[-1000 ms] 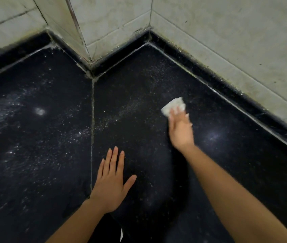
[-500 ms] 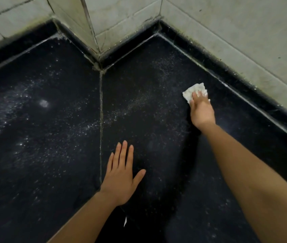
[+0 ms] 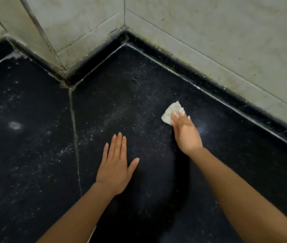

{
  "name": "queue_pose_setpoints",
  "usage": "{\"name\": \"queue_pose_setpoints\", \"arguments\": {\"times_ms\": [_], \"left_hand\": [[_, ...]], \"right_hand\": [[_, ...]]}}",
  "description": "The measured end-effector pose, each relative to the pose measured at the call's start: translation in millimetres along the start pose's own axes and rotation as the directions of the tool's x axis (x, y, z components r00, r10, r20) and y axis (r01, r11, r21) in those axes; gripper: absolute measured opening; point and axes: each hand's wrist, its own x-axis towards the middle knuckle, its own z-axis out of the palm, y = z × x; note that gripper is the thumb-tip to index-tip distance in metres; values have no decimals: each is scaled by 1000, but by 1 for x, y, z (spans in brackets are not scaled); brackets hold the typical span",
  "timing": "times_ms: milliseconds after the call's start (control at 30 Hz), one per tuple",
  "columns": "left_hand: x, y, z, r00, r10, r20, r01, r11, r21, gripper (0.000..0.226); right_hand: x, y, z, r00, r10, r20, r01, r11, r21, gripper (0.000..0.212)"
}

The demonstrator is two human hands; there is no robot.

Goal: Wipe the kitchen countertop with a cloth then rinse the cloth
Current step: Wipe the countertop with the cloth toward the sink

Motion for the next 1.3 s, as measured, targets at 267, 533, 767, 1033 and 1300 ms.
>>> {"name": "queue_pose_setpoints", "arguments": {"times_ms": [267, 533, 767, 1033, 1300], "left_hand": [[8, 1, -3, 998, -7, 69, 9, 999, -36, 88], [8, 1, -8, 992, 3, 129, 0, 1000, -28, 89], [7, 0, -8, 991, 16, 132, -9, 999, -52, 87], [7, 1, -10, 988, 3, 153, 9, 997, -73, 89], [8, 0, -9, 991, 12, 136, -2, 997, -74, 88]], "right_hand": [[-112, -52, 6, 991, -131, 19, 126, 980, 151, 38], [1, -3, -4, 997, 30, 70, -30, 1000, 2, 43], [-78, -37, 3, 1000, 15, -23, -13, 992, 122, 39], [-74, -5, -1, 995, 95, 39, -99, 984, 145, 39], [-30, -12, -2, 912, 410, -17, -401, 899, 175, 41]]}}
